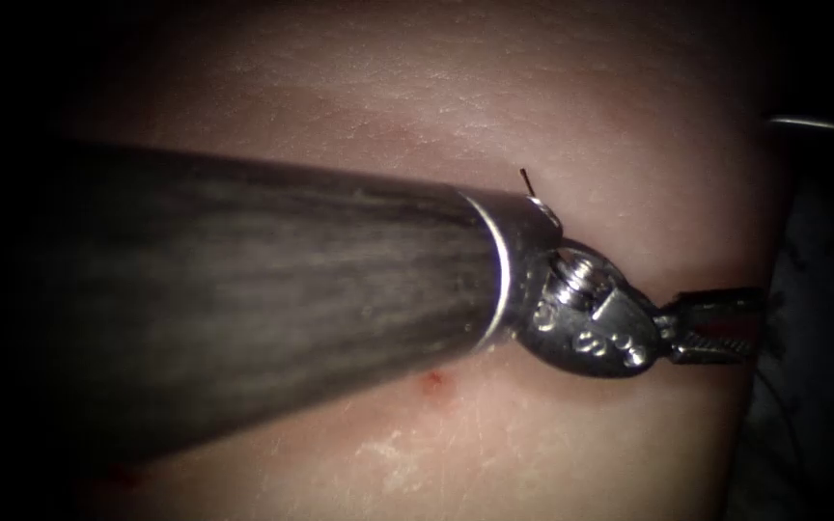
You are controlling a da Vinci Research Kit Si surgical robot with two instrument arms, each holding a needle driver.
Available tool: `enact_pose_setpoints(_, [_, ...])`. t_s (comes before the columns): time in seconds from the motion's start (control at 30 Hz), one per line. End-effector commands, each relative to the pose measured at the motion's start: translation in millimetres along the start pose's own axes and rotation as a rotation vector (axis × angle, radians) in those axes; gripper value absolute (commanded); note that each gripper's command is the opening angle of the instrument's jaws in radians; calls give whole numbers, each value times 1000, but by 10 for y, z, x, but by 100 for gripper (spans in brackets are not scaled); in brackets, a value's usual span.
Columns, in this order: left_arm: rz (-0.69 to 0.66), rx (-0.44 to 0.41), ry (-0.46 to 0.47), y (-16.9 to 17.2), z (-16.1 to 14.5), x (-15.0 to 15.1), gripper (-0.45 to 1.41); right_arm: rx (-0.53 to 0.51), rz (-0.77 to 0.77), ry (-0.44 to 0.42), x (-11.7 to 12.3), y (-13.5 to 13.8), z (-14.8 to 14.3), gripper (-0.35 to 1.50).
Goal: Wound Closure
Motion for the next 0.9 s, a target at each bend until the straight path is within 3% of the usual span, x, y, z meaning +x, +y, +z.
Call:
enact_pose_setpoints(0.03, [5,4,-5,11,14,-11,99,13,1,16,2,-8,14,131])
enact_pose_setpoints(0.13, [-97,1,6,20,12,-28,130,41,-4,29,9,-16,29,133])
enact_pose_setpoints(0.23, [-160,-2,12,18,-1,-29,140,46,-11,23,10,-19,34,133])
enact_pose_setpoints(0.57, [-267,-72,-79,6,-109,-27,135,87,-26,29,11,-46,60,133])
enact_pose_setpoints(0.6, [-289,-79,-83,10,-136,-25,128,100,-37,56,10,-56,64,130])
enact_pose_setpoints(0.73, [-297,-71,-75,19,-172,-23,108,125,-38,69,8,-75,75,130])
enact_pose_setpoints(0.77, [-303,-66,-72,21,-182,-23,83,141,-39,74,8,-84,80,128])
enact_pose_setpoints(0.8, [-327,-35,-67,32,-213,-25,37,182,-44,83,6,-107,93,128])
enact_pose_setpoints(0.9, [-350,-31,-90,45,-238,-32,10,226,-56,79,2,-132,108,130])
